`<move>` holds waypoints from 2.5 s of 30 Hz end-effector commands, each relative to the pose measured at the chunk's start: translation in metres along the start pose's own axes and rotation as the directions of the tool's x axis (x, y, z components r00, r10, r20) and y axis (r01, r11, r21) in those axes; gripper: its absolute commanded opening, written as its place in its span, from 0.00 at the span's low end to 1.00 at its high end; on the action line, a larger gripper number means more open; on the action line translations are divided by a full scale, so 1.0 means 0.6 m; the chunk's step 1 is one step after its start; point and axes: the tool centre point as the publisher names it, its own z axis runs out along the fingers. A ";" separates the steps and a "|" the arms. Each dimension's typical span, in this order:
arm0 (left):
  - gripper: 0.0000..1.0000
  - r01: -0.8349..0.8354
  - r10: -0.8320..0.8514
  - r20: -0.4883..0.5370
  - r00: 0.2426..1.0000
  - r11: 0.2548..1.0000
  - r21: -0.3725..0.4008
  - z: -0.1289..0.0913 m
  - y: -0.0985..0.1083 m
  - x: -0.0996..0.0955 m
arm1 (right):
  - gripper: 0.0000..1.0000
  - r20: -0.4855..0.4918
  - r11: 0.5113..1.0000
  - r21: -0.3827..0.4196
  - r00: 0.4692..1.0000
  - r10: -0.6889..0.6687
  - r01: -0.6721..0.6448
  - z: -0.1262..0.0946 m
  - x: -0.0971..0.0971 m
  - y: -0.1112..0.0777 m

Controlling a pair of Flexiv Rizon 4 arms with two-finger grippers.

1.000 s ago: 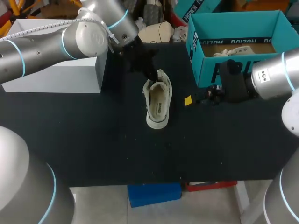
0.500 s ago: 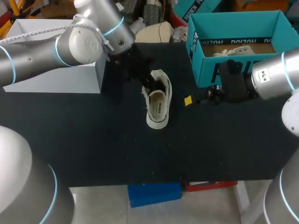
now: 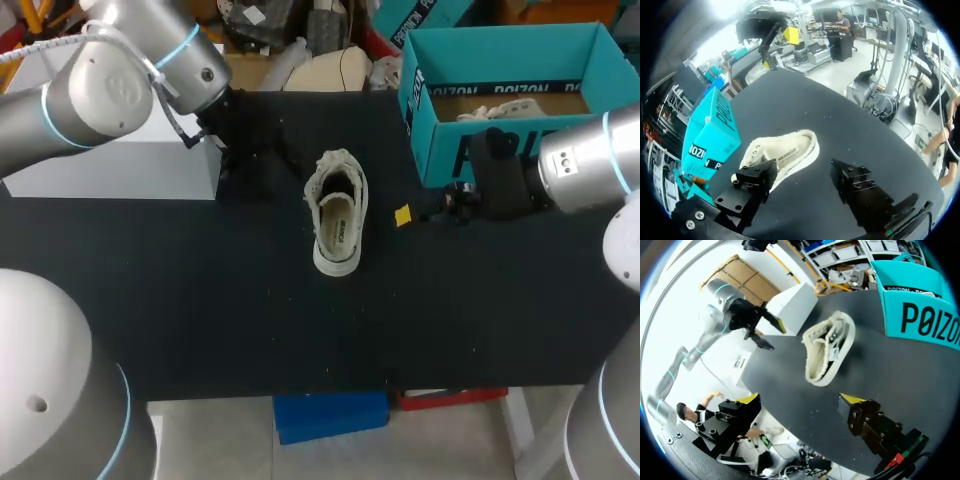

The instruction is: Take the shoe out of the shoebox, open the shoe tongue, remove and reinsert the insole, then place the shoe into the shoebox

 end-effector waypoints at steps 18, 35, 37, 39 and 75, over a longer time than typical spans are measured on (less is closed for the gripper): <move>1.00 0.606 -0.675 0.217 0.706 0.733 0.309 -0.075 0.060 0.133 | 1.00 0.001 1.000 0.002 1.000 0.001 -0.001 0.000 0.001 0.001; 1.00 0.606 -0.675 0.217 0.706 0.733 0.309 -0.075 0.060 0.133 | 1.00 0.001 1.000 0.002 1.000 0.001 -0.001 0.000 0.001 0.001; 1.00 0.606 -0.675 0.217 0.706 0.733 0.309 -0.075 0.060 0.133 | 1.00 0.001 1.000 0.002 1.000 0.001 -0.001 0.000 0.001 0.001; 1.00 0.606 -0.675 0.217 0.706 0.733 0.309 -0.075 0.060 0.133 | 1.00 0.001 1.000 0.002 1.000 0.001 -0.001 0.000 0.001 0.001; 1.00 0.606 -0.675 0.217 0.706 0.733 0.309 -0.075 0.060 0.133 | 1.00 0.474 0.896 0.431 0.872 -0.120 -0.111 0.135 0.015 0.123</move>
